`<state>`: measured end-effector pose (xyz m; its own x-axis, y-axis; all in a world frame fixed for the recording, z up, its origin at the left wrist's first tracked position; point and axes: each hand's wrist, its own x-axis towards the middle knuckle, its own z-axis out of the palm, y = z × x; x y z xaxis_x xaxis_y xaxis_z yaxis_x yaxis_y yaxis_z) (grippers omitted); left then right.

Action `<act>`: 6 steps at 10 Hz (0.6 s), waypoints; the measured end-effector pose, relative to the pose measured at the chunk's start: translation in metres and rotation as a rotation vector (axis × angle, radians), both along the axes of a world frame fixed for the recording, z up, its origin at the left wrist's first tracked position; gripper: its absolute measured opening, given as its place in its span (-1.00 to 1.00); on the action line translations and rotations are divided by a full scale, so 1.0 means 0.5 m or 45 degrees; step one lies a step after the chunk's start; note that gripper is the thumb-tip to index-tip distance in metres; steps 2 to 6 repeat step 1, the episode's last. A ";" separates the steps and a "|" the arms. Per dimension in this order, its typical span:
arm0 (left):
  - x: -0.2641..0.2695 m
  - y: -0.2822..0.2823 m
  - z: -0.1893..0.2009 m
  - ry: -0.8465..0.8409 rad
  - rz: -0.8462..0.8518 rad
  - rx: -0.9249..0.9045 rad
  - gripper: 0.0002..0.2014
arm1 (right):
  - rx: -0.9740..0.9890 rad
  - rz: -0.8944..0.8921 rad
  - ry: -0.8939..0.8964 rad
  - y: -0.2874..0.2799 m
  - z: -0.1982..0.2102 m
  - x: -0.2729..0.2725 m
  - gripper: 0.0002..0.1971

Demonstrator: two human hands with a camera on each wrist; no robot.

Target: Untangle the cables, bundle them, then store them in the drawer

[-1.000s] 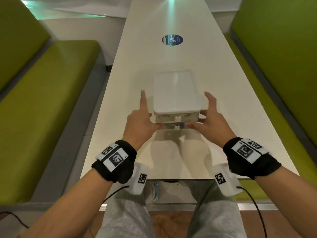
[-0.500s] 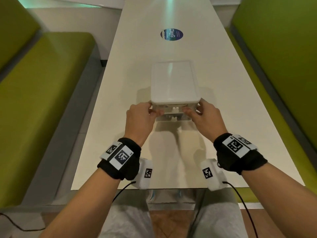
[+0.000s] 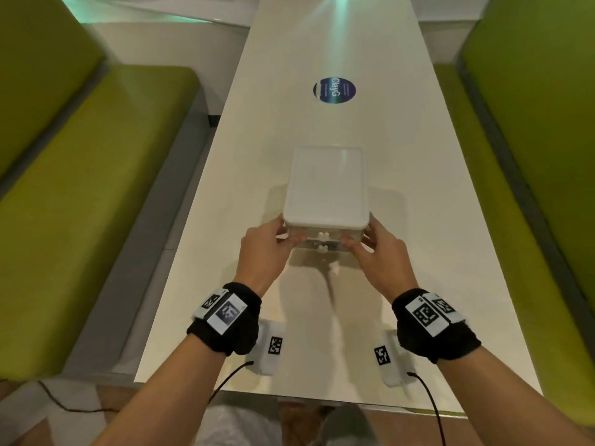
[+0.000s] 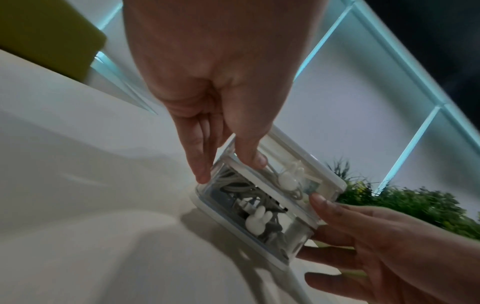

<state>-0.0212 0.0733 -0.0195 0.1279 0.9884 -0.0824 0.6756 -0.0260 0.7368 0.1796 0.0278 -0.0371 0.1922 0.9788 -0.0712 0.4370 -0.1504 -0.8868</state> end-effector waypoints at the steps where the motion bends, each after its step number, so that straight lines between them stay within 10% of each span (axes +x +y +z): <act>1: -0.011 -0.009 0.032 0.030 0.038 -0.078 -0.53 | -0.150 0.002 0.075 -0.007 0.037 0.021 -0.19; 6: -0.011 -0.009 0.032 0.030 0.038 -0.078 -0.53 | -0.150 0.002 0.075 -0.007 0.037 0.021 -0.19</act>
